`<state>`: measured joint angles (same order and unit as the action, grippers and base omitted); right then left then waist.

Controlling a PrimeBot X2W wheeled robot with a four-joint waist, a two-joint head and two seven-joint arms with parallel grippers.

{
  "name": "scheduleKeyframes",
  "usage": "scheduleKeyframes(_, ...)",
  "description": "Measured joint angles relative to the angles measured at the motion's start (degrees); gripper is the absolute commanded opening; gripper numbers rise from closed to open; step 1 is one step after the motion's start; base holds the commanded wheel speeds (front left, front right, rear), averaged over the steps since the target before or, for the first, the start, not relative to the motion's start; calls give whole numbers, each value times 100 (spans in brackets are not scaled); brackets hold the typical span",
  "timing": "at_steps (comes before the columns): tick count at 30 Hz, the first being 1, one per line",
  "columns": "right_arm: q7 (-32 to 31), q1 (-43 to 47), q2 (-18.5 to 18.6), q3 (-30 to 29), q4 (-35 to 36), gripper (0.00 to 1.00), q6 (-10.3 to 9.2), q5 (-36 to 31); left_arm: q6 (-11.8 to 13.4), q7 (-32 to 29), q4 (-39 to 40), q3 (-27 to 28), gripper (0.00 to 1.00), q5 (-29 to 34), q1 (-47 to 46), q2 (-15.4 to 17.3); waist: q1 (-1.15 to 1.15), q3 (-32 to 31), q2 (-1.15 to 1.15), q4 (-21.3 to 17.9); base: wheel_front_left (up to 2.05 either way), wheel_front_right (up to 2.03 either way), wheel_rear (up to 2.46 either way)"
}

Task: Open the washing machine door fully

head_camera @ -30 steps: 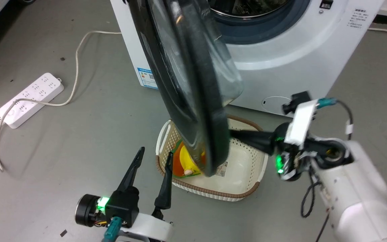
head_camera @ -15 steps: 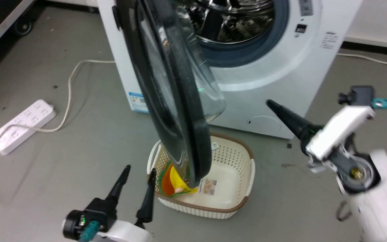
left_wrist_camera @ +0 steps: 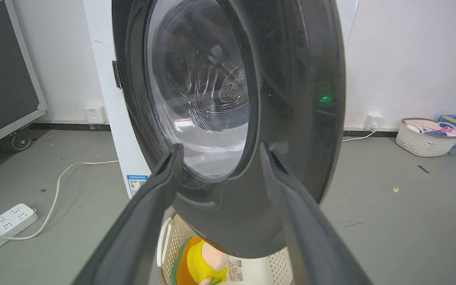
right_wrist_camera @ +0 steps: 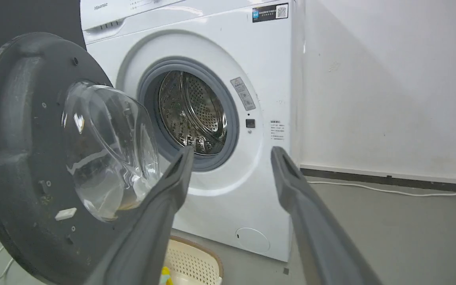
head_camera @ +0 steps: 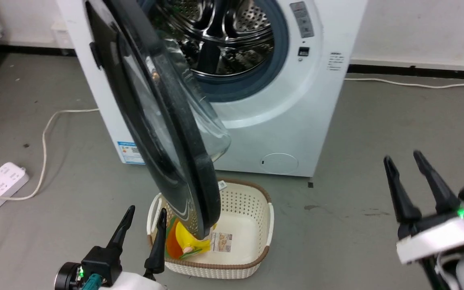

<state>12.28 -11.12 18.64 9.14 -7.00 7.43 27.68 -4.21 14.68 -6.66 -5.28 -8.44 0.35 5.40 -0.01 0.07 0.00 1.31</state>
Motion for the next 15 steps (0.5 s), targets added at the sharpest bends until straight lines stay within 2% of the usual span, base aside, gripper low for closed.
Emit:
scheduleKeyframes(6,145,1007,-767,-567,581,100,0,-964,0,0,89,40,100,119,88,-8,0,-25,0,-139,0,0,0)
scheduleKeyframes(11,196,1491,-1109,-751,764,100,0,-1521,8,0,86,-5,100,321,105,-22,1,-20,0,-136,0,0,0)
scheduleKeyframes(15,209,1681,-1300,-801,773,100,0,-1711,18,0,79,-74,100,380,181,-54,0,-27,0,-92,0,0,0)
